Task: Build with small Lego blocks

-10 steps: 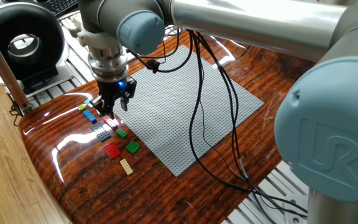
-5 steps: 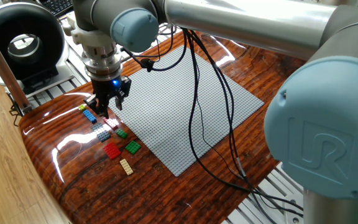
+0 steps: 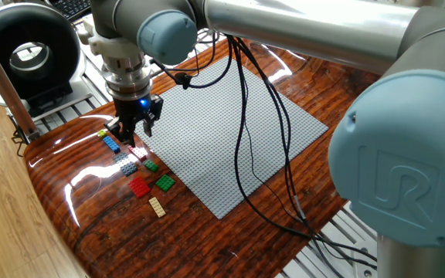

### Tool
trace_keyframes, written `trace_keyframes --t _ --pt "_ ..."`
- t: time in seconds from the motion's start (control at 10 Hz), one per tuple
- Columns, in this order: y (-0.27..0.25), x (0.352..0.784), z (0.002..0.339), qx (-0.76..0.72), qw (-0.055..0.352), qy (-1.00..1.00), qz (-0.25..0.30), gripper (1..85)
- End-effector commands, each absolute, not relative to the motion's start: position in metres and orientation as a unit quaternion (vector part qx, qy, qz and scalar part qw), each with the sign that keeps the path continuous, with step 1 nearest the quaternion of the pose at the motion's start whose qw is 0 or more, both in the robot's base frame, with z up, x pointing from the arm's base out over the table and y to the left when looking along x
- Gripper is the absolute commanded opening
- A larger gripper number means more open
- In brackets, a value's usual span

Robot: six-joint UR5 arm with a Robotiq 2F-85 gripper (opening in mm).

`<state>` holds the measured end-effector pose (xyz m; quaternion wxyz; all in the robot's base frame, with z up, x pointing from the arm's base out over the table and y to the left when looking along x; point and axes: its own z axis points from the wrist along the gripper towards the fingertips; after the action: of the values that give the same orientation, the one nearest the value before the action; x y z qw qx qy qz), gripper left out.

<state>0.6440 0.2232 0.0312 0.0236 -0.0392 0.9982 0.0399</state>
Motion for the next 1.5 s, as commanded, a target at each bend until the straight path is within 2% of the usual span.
trace_keyframes --t 0.0,0.3,1.4 --pt "0.2376 0.6533 0.0265 -0.030 0.033 0.998 0.049 46.7" --pt "0.2361 0.6533 0.0257 -0.030 0.031 0.998 0.041 50.7" --pt "0.2339 0.6464 0.0232 -0.039 0.036 0.997 0.050 51.7"
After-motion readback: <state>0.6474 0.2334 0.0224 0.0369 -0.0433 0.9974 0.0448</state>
